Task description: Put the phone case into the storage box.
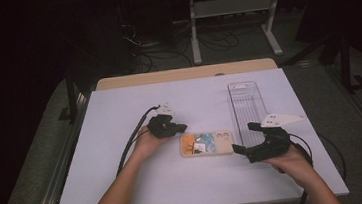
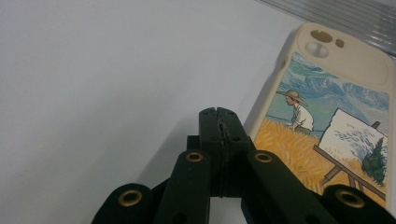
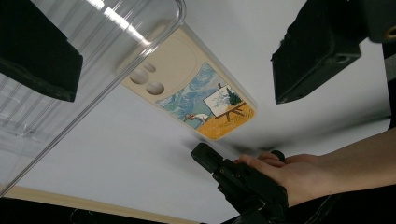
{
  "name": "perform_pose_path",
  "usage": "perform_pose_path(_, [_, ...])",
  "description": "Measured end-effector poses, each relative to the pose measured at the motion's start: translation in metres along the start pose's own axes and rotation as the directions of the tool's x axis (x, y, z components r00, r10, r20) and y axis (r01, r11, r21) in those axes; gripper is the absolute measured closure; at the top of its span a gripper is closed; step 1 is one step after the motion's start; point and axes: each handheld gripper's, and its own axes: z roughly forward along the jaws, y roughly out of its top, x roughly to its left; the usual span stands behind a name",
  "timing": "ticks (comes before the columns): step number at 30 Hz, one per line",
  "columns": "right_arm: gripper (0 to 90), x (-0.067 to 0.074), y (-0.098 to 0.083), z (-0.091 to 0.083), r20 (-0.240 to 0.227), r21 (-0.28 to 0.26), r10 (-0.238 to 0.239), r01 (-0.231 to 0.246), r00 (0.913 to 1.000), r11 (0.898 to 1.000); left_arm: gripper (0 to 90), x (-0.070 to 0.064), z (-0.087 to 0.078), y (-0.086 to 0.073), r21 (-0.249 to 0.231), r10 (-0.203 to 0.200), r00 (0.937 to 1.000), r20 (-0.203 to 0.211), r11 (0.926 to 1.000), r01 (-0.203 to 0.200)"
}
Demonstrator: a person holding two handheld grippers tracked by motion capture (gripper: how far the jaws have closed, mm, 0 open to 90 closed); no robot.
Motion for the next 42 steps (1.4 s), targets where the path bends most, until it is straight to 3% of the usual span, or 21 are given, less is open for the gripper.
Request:
perform_pose_path(5, [1.4,-0.001,0.0,0.0,0.001,-0.001,-0.001,0.001,1.0,1.0,89.7,0.001,0.002,-0.002,0.014,0.011,0.9999,0.0,0.9998,-0.011])
perform_pose_path(12, [1.4,0.0,0.0,0.0,0.0,0.001,0.0,0.0,1.0,1.0,89.8,-0.004,0.004,-0.002,0.015,-0.004,0.9999,0.017,0.9999,0.003])
perform_pose_path(15, [1.4,0.0,0.0,0.0,0.001,0.001,0.0,0.0,1.0,1.0,89.8,-0.006,0.003,-0.003,0.033,0.024,0.9996,0.014,0.9992,-0.025])
perform_pose_path(18, [1.4,0.0,0.0,-0.001,0.002,0.0,0.003,-0.003,1.0,1.0,89.8,-0.01,0.002,-0.004,0.031,0.023,0.9995,0.019,0.9992,-0.024])
perform_pose_path(22, [1.4,0.0,0.0,-0.001,0.004,-0.001,0.005,-0.005,1.0,1.0,89.8,-0.02,-0.002,-0.007,0.048,0.065,0.9976,0.024,0.9966,-0.066])
perform_pose_path(26, [1.4,0.0,0.0,-0.001,0.004,-0.003,0.003,-0.003,1.0,1.0,89.8,-0.028,-0.004,-0.01,0.061,0.08,0.996,0.039,0.9948,-0.082])
perform_pose_path(42, [1.4,0.0,0.0,0.0,0.004,0.001,0.001,-0.001,1.0,1.0,89.9,-0.048,-0.013,-0.018,0.083,0.101,0.9922,0.073,0.9908,-0.107])
